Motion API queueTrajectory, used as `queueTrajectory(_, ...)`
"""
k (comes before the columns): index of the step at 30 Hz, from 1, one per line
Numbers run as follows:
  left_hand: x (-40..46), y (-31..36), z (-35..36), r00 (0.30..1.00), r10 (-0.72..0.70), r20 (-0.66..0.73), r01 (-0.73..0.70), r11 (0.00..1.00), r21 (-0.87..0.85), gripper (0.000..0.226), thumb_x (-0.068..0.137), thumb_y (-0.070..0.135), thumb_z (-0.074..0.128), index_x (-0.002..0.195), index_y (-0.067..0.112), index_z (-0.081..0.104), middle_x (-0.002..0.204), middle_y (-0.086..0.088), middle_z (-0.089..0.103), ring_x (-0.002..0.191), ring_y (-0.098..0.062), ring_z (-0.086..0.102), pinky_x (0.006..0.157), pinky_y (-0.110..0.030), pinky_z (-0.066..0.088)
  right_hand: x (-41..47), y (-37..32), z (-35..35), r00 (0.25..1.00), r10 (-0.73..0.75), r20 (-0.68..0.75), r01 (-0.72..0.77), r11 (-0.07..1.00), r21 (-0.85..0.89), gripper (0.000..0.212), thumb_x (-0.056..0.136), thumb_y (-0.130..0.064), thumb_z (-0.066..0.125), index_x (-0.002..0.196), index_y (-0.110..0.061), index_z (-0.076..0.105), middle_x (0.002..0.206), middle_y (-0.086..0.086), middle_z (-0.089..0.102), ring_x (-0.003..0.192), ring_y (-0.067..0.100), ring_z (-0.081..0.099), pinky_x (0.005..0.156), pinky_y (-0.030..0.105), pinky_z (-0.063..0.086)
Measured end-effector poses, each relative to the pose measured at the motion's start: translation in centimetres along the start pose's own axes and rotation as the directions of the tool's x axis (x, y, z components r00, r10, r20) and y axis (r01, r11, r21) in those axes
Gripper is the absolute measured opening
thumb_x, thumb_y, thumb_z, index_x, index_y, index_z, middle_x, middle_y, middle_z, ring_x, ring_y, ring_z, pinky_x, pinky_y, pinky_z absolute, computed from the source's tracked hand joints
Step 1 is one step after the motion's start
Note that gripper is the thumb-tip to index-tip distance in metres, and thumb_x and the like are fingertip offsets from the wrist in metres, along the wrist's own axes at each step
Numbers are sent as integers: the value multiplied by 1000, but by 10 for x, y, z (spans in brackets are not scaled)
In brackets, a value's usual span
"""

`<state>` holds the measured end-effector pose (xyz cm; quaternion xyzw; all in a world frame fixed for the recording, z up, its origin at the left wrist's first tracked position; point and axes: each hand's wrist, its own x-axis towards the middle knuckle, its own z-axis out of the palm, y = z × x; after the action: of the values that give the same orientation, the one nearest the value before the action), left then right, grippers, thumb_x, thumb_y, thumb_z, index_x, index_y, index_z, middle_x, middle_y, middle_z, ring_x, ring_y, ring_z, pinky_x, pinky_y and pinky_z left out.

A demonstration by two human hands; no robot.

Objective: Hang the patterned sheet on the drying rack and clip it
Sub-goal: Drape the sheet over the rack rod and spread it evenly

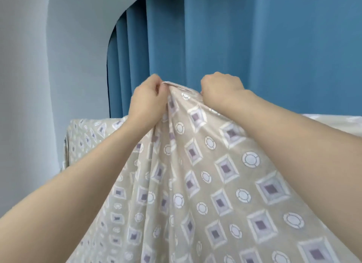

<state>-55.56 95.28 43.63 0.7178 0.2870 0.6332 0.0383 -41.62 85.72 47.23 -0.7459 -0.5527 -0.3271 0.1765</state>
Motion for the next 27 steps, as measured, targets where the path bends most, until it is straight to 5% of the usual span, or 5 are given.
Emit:
queueTrajectory(4,30,-10,24,973,-55,224,-1,970,244,21,91,28,52,80,12,57,69,1,58,67,-23,53,64,-33,46,0,-12,1,984,80,161,-80,997,-10,19,86,-4,42,69,-13,39,73,2,43,62,20,42,61,30,34)
queueTrajectory(8,27,-20,36,612,-351,709,-65,871,487,29,94,30,54,99,4,66,100,-9,65,85,-24,57,74,-30,45,-14,-25,-9,974,89,210,-102,993,51,17,86,-6,41,70,-10,43,72,4,48,59,20,43,52,26,31)
queueTrajectory(14,31,-26,29,477,-398,784,-114,856,504,26,94,19,46,100,3,65,100,-7,66,94,-29,66,79,-37,53,-37,-59,16,868,-66,493,-26,984,177,33,100,-29,30,78,-14,48,92,1,47,90,23,48,68,30,32)
queueTrajectory(21,35,-84,5,787,-171,593,87,982,167,67,96,59,35,61,7,58,56,1,56,56,-19,51,65,-32,43,-29,-84,23,893,0,450,-80,984,158,46,102,-34,19,118,-13,57,133,8,52,116,25,48,82,30,31)
queueTrajectory(27,-18,-173,-40,969,127,210,-165,970,176,38,93,57,37,95,22,51,97,8,51,99,-18,47,86,-37,41,-15,-117,48,961,-5,275,-34,990,135,37,97,-33,22,70,-17,41,77,1,46,81,26,50,72,34,38)
